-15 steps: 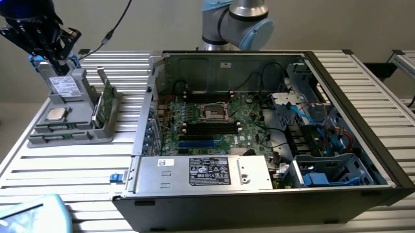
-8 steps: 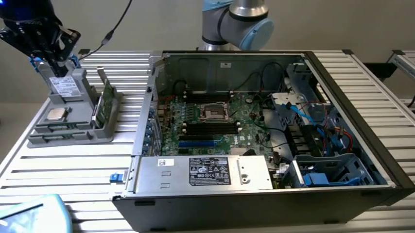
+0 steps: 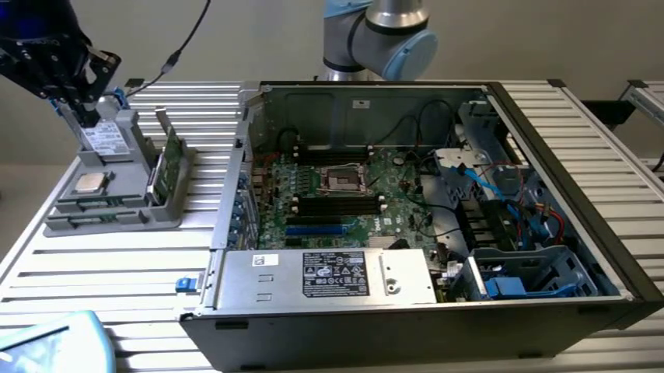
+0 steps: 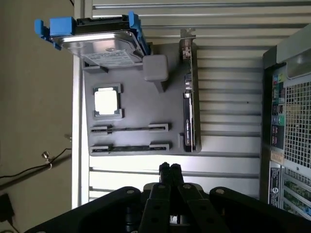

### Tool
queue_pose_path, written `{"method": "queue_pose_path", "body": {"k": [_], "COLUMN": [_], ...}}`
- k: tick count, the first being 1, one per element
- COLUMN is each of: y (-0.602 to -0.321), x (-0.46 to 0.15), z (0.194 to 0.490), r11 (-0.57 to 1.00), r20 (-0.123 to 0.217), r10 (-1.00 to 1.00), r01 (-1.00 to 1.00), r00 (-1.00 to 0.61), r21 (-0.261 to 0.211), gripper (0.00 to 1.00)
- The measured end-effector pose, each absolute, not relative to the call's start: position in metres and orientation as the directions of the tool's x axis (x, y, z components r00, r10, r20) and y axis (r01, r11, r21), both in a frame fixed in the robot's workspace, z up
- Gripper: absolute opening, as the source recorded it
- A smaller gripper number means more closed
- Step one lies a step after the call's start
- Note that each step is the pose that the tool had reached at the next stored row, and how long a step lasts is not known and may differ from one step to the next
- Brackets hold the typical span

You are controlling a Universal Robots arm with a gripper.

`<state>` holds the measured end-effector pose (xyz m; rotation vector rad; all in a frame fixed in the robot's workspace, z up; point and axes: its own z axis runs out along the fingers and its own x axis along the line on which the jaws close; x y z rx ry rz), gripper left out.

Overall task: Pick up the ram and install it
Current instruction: 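Reach for the ram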

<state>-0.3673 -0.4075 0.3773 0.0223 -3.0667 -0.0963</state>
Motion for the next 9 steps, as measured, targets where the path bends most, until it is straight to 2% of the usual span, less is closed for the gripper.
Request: {"method": "queue_pose_path", "body": {"k": [9], "y": [-0.407], "x": [-0.381], "z": [0.372], "r11": [0.996], "r20": [0.08], "r10": [-0.066], "r01": [-0.061], "r00": [-0.995], "r21": [0.063], "gripper": [0.11]}}
